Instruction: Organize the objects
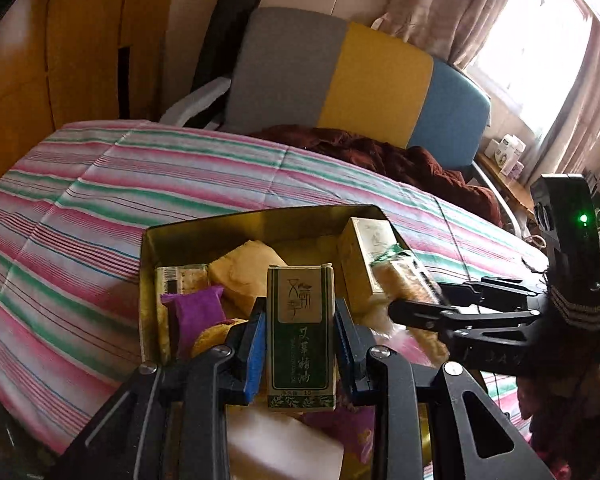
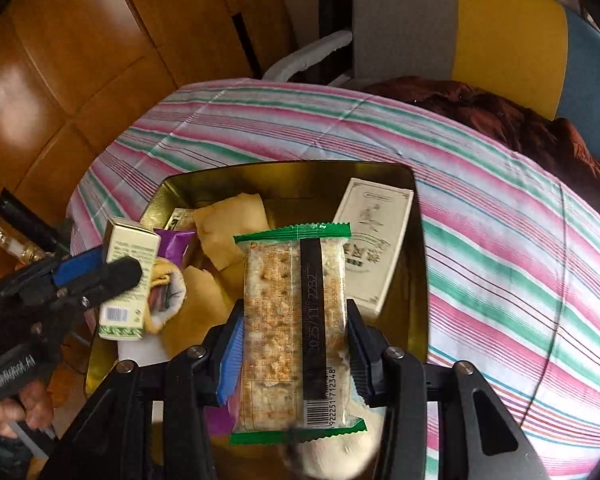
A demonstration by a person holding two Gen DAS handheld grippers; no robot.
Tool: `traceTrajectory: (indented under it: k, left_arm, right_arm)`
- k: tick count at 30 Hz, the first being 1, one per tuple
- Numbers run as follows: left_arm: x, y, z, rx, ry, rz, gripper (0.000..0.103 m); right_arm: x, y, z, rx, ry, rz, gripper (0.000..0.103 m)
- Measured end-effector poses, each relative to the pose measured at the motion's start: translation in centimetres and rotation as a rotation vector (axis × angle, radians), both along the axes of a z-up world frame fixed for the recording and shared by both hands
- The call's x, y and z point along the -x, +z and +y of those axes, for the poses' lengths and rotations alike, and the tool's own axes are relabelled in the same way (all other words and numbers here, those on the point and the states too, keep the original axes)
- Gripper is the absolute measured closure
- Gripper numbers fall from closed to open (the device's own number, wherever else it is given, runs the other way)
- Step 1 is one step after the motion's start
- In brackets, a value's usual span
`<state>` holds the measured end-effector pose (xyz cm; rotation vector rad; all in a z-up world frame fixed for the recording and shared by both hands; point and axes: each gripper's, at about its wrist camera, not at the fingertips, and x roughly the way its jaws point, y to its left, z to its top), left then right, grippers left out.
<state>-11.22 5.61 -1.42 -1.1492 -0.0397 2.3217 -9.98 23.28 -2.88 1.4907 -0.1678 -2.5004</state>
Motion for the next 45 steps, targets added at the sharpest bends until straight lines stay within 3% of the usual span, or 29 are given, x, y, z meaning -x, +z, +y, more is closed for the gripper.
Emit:
traceTrajectory:
  k: [7,9,15,18,29,35,37,45]
  left_arm:
    - [2.2,-2.1,1.4,0.013,0.023,-0.056,0.071]
    - [2.6,-2.5,1.4,0.011,0.032,-0.066,0.055]
    - [1.9,-2.0,1.0,0.035,0.056,-0.018,0.042]
    - [1.0,-1.5,0.5,0.06,0.079,0.025,0.036]
    - [-3.3,0.9,-1.6,0.12,0.229,0.158,0.003]
    - [-6.2,1.9,-2.0,0.121,0.263,0.216,0.0]
    - [-6.9,1.8,-2.0,0.127,0.272,0.212,0.0]
    - [-9.6,1.1,-1.4,0.19,0.306,0.239,0.0]
  right_arm:
    - [1.4,-0.8,0.4,0.05,-0.028,-0.023,0.056]
    - [1.4,-1.0,0.7,0.084,-0.025,-0.028,0.055]
    - [0.6,-0.4,1.6,0.221,-0.044,-0.018,0.054]
    - [0.0,0.2,1.5,0.225,-0.052,0.001,0.054]
    - [-4.9,2.4,-1.1,-0.032,-0.099,0.161,0.054]
    - [-8.3,3.1,-1.3,-0.114,-0.17,0.245,0.048]
    - [-9.3,3.2,-1.3,-0.132,-0.187,0.265,0.037]
    - [-12.3,2.8,-1.3,-0.167,-0.234,0.288,0.037]
